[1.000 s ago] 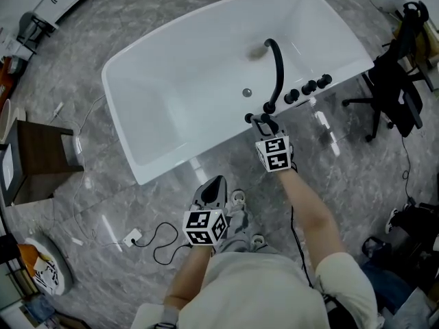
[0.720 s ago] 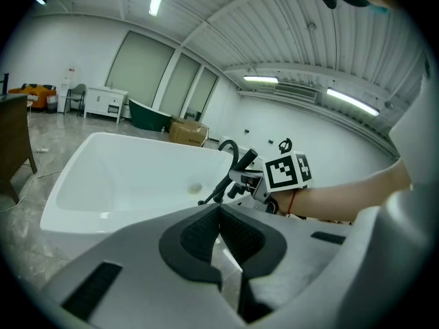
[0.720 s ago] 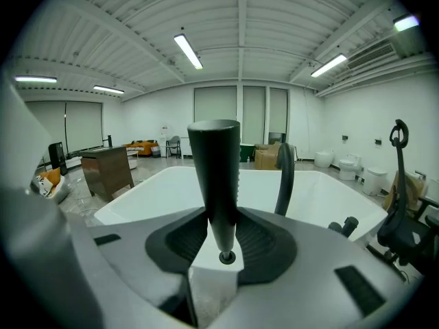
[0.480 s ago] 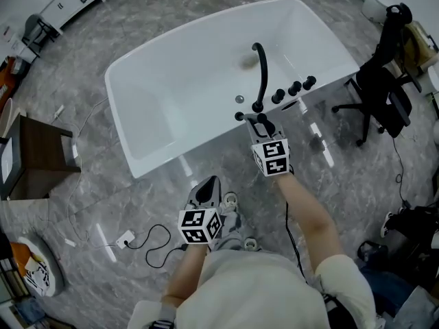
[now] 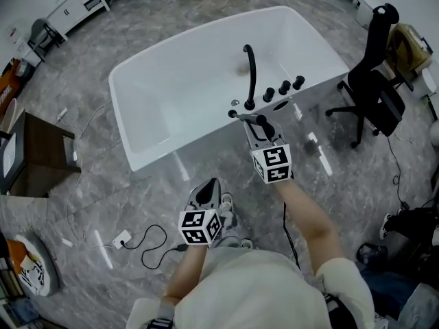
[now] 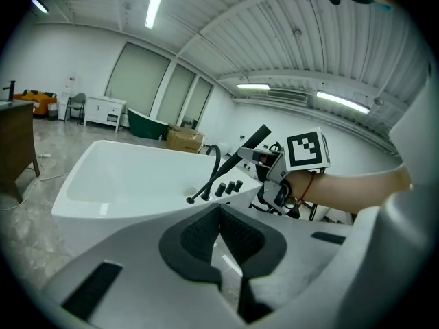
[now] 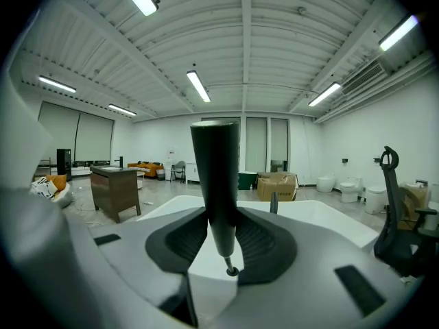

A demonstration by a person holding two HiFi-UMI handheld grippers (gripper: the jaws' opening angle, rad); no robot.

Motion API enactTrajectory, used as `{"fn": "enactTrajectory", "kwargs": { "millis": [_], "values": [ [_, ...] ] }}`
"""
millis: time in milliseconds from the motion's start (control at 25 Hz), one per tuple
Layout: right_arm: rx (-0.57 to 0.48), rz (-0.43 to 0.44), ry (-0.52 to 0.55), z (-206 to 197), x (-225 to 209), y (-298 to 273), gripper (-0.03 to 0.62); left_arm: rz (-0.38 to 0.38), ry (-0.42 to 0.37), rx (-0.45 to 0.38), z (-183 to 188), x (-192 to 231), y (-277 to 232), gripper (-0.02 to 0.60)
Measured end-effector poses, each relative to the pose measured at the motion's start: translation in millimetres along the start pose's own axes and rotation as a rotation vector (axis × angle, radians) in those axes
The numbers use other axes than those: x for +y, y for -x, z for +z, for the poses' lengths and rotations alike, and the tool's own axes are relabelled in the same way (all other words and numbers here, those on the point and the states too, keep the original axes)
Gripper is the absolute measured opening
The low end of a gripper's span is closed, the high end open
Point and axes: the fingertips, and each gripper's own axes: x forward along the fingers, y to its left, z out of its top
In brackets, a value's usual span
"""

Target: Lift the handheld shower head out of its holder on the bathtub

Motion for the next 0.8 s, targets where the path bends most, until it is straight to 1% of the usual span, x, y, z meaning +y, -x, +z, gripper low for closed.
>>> {"fn": "enactTrajectory", "kwargs": {
  "millis": [520, 800],
  "values": [
    [-0.121, -0.007, -0.013, 35, 14, 95, 0.138, 0.014, -0.036, -0.032, -22, -36, 49, 0.021],
    [-0.181, -0.011, -0.013, 50, 29, 150, 0.138, 0.011, -0.056, -0.054, -32, -53, 77, 0.021]
  ]
}}
